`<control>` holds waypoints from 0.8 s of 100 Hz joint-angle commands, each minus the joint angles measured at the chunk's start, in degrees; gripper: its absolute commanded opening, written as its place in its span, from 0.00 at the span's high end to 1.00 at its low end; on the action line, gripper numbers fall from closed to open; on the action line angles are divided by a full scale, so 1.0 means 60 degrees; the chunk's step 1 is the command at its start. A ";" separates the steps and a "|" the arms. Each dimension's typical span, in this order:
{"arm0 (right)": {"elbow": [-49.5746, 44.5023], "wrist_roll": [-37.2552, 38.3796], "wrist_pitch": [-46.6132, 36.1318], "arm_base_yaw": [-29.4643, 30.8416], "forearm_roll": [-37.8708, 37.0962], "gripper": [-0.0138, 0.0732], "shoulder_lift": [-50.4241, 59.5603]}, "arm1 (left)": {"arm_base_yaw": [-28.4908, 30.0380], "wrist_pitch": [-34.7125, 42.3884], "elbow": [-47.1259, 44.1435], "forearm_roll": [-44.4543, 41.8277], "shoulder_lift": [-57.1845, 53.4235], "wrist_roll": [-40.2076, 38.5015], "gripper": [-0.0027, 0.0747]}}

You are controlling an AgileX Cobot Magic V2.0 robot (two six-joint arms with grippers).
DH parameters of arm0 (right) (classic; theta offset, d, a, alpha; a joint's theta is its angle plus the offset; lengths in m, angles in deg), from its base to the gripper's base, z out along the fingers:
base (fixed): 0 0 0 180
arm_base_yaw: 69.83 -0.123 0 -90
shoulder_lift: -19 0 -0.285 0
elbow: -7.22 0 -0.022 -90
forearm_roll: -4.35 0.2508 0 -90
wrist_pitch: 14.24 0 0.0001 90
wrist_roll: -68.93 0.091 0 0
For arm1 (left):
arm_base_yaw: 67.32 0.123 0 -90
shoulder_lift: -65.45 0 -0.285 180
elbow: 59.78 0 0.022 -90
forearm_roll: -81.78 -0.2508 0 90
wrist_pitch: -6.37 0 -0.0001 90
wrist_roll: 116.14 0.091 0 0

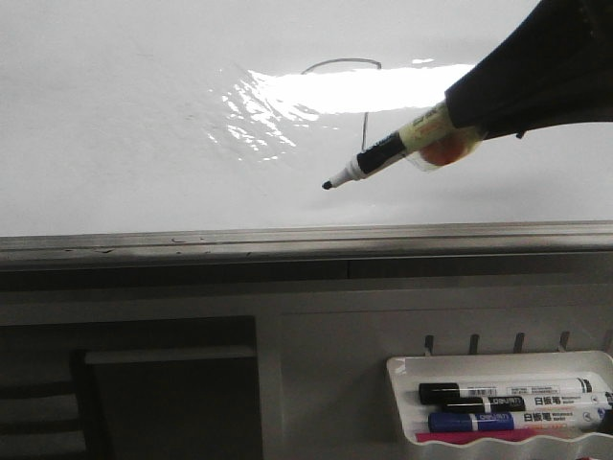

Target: Write number 7 on whiteboard

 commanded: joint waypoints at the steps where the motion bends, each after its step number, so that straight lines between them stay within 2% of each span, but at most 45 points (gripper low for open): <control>1: 0.0563 0.0998 0.0437 0.0067 -0.0227 0.89 0.0229 | -0.0904 0.0529 0.0375 -0.0587 0.0003 -0.0045 0.33; 16: 0.1480 0.2705 0.0803 0.0067 -0.1449 0.89 0.0209 | -0.2740 0.0987 0.0375 -0.1777 0.0661 -0.0045 0.33; 36: 0.2226 0.3296 0.1735 0.0067 -0.2146 0.89 0.0192 | -0.4382 0.1403 0.0753 -0.2557 0.2284 -0.0045 0.42; 50: 0.2228 0.3296 0.2187 0.0067 -0.2321 0.89 0.0192 | -0.4788 0.1362 0.1525 -0.3014 0.3564 -0.0045 0.42; 80: 0.2228 0.3296 0.2421 0.0067 -0.2414 0.89 0.0192 | -0.4846 0.0861 0.2719 -0.3799 0.5283 -0.0045 0.42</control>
